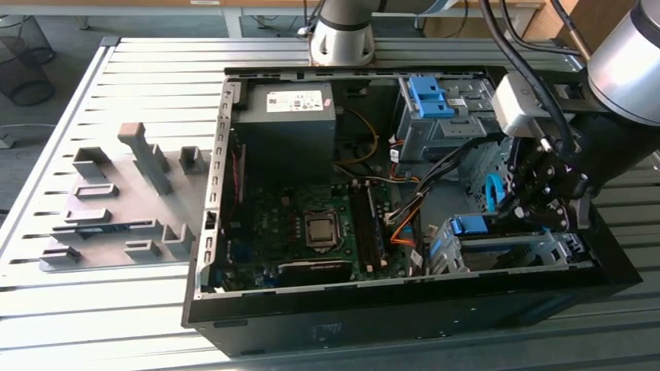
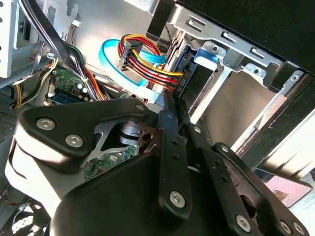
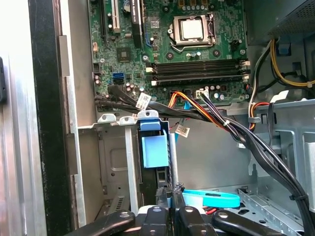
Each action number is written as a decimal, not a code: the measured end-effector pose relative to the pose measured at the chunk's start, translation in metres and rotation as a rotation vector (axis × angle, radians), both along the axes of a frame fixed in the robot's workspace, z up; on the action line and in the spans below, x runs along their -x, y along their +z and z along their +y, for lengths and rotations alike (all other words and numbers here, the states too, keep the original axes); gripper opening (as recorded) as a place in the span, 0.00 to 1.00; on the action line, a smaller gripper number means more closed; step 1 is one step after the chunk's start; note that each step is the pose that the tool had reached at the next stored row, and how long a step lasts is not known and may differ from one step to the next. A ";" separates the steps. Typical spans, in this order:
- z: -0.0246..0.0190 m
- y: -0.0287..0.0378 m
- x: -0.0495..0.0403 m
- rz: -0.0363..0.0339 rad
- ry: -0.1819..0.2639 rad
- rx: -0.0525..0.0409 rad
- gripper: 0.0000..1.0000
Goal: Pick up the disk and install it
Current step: 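Insert the second disk wire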
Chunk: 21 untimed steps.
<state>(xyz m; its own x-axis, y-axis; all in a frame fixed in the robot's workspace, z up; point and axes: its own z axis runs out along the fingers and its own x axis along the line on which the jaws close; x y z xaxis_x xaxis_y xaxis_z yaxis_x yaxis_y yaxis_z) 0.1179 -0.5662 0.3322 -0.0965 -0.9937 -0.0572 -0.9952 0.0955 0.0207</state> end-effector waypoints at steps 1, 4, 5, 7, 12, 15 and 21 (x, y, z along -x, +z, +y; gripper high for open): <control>0.0000 -0.0001 0.0000 0.0000 0.000 -0.0007 0.17; 0.0000 0.0024 0.0000 0.0001 0.000 -0.0026 0.23; -0.0001 0.0050 0.0000 0.0000 0.000 -0.0025 0.23; 0.0000 0.0096 0.0000 0.0001 0.000 -0.0025 0.23; -0.0001 0.0141 0.0000 0.0001 0.000 -0.0027 0.22; 0.0000 0.0143 0.0000 0.0001 0.000 -0.0024 0.11; -0.0001 0.0095 0.0000 -0.0003 0.000 -0.0024 0.11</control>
